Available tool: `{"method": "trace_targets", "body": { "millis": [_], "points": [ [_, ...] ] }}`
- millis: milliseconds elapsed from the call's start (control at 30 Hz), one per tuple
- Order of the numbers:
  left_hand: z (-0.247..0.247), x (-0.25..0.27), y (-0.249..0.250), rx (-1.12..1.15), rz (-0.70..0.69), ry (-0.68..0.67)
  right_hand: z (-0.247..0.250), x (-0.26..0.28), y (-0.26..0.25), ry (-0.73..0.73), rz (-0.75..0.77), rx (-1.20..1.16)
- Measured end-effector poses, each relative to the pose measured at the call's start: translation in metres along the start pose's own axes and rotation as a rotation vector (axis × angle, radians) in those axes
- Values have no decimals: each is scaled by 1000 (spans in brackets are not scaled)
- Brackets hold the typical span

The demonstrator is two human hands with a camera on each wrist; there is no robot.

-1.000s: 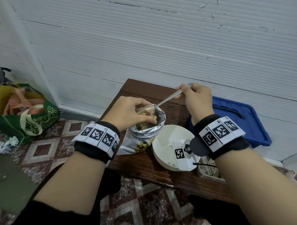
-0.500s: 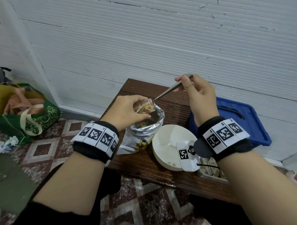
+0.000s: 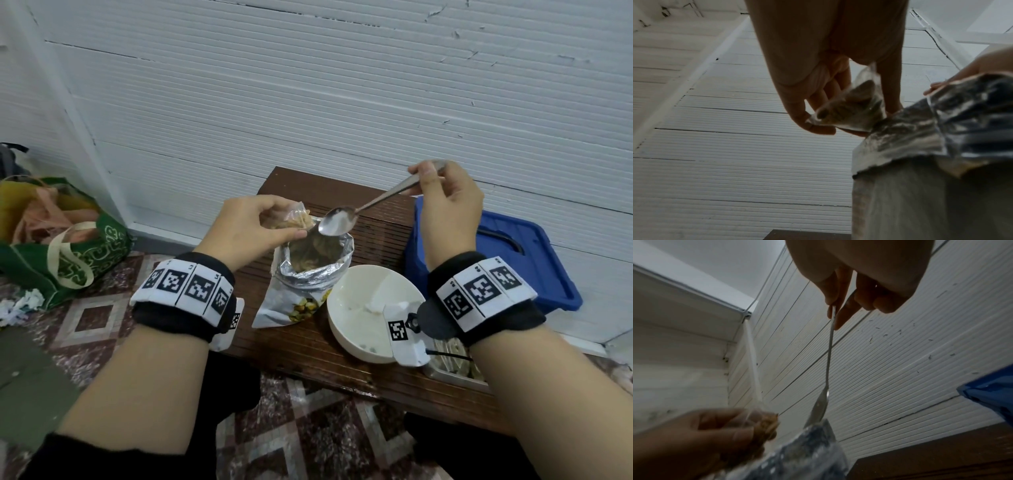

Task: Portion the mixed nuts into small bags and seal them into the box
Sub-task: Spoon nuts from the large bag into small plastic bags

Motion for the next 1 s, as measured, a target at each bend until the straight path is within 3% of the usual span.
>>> {"method": "trace_targets", "body": {
  "millis": [100,233,367,433,567,700,1000],
  "points": [
    [-4,1,1,26,1,-46,-25,14,-3,-202,72,90],
    [-6,1,2,13,-6,-69,-67,46,5,-534,263,377],
    [-7,2,1,-18,-13,-84,-87,70,24,-687,345,546],
    [-8,2,1,-33,-13,-93,-89,70,27,-696,304,515],
    [-9,2,-1,-26,-1,-99,-83,60,34,-669,75,397],
    [-8,2,-2,-22,9,-106,-70,53,35,-511,-85,247],
    [-1,2,-5,32,49,-75,-32,27,41,-175,-282,220]
  ]
}}
Point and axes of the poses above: each hand's wrist, its own x-axis away from the middle knuckle, its own z-axis out of the back of the hand, y = z × x, the point moved 8 cm from there along -x, towards the middle knuckle, and after that the axes turned 1 degree about y, right-handed, at the moved point
